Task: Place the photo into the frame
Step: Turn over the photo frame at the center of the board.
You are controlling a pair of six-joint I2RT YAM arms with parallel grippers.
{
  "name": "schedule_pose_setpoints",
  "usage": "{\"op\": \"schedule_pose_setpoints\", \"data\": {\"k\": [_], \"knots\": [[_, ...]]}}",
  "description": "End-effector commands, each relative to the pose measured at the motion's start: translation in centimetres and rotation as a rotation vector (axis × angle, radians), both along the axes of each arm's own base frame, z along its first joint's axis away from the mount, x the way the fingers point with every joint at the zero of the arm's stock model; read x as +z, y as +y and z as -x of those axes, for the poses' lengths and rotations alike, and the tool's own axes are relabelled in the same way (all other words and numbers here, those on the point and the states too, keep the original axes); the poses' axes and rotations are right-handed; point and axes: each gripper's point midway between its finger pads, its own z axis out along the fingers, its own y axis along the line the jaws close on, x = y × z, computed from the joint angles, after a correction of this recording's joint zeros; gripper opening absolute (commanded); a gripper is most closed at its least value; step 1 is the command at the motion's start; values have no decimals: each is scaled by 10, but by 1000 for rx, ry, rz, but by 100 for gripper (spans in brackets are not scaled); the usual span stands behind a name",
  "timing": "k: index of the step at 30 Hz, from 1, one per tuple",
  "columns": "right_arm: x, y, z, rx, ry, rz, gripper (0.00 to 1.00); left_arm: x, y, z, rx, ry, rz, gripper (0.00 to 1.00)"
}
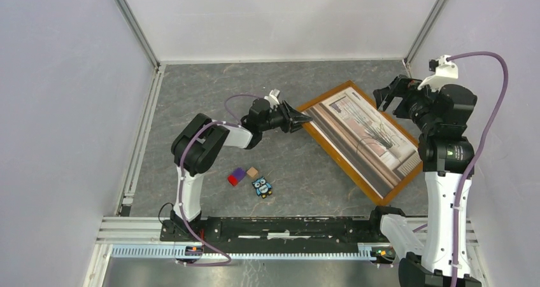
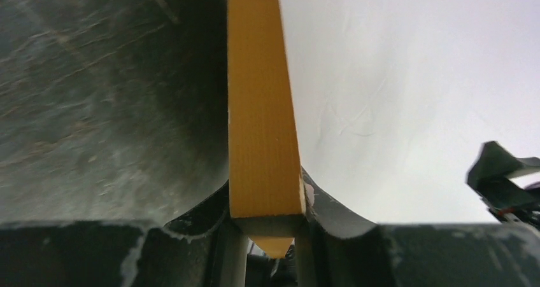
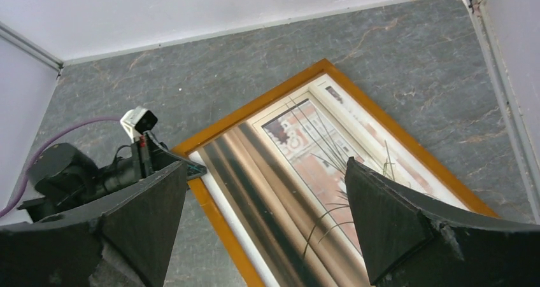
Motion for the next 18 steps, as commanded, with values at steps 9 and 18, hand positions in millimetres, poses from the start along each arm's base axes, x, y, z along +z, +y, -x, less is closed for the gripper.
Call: {"op": "schedule_pose_setpoints", "data": {"k": [9, 18], "knots": [[-32, 18, -1, 102, 15, -48, 98, -69, 6, 5, -56, 0, -319, 56], [-35, 26, 0, 163, 30, -32, 98, -69, 91, 22, 23, 137, -905, 100]]}}
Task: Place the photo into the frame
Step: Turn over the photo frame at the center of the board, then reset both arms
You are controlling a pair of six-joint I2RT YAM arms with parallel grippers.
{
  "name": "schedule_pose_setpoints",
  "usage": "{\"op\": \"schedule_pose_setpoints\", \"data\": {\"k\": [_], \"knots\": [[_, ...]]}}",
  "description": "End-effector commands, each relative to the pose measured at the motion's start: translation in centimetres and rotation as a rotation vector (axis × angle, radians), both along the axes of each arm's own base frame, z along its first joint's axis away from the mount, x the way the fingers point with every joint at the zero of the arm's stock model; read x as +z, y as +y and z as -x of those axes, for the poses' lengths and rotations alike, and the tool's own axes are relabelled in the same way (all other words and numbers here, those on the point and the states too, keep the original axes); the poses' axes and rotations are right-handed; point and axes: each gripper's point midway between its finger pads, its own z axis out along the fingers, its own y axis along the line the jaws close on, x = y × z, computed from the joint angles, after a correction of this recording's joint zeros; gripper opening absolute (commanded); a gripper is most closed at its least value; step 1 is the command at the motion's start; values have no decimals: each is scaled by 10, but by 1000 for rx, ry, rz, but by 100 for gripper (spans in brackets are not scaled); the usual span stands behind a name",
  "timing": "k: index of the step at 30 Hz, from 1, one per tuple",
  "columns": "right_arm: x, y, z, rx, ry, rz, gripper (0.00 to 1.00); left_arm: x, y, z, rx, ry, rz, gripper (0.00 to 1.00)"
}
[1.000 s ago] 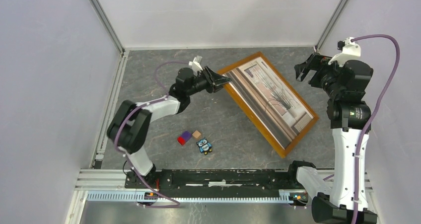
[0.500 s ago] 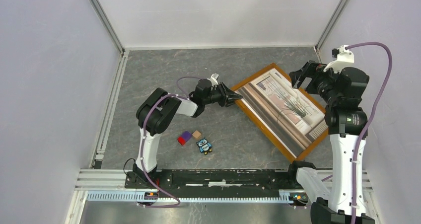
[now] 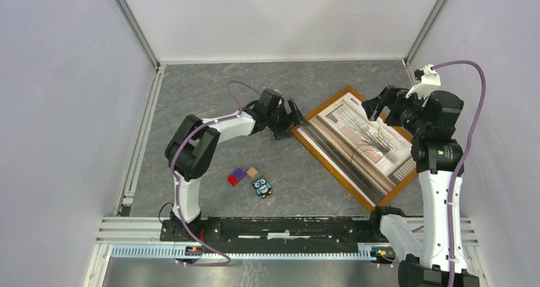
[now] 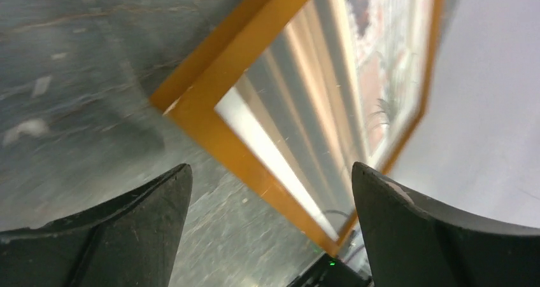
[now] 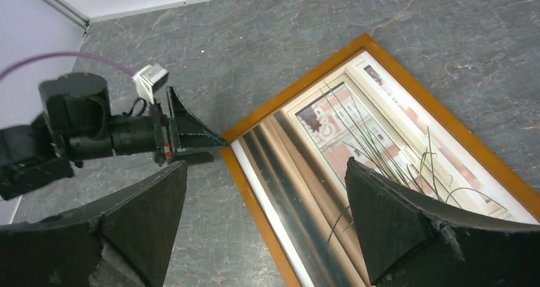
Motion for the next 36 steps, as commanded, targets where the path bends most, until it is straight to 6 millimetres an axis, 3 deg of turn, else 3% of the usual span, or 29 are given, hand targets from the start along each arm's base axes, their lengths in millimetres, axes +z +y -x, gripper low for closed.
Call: {"op": "schedule_pose_setpoints", "data": {"k": [1, 5, 7, 9, 12, 16, 20, 23, 26, 30, 36], "knots": [[13, 3, 0, 37, -44, 26, 98, 8, 72, 17, 19, 7, -400, 100], [23, 1, 4, 42, -50, 65, 98, 70, 117, 19, 84, -164, -519, 100], [34, 2, 7, 54, -72, 80, 98, 115, 130, 25, 91, -276, -507, 100], [46, 3, 9, 58, -103, 88, 98, 175, 139, 35, 90, -420, -446, 100], [67, 2, 14, 47, -167, 97, 98, 251, 148, 59, 43, -606, -352, 100], [97, 3, 24, 24, -284, 94, 98, 355, 176, 99, 64, -844, -242, 100], [127, -5, 38, -36, -378, 126, 98, 421, 209, 137, 116, -1031, -179, 100], [142, -10, 47, -73, -423, 150, 98, 455, 236, 161, 188, -1129, -155, 100], [148, -12, 53, -87, -452, 153, 98, 473, 254, 175, 243, -1193, -136, 100], [152, -15, 58, -116, -479, 160, 98, 479, 259, 180, 258, -1219, -121, 100], [150, -17, 56, -118, -499, 175, 98, 473, 256, 176, 253, -1204, -132, 100]]}}
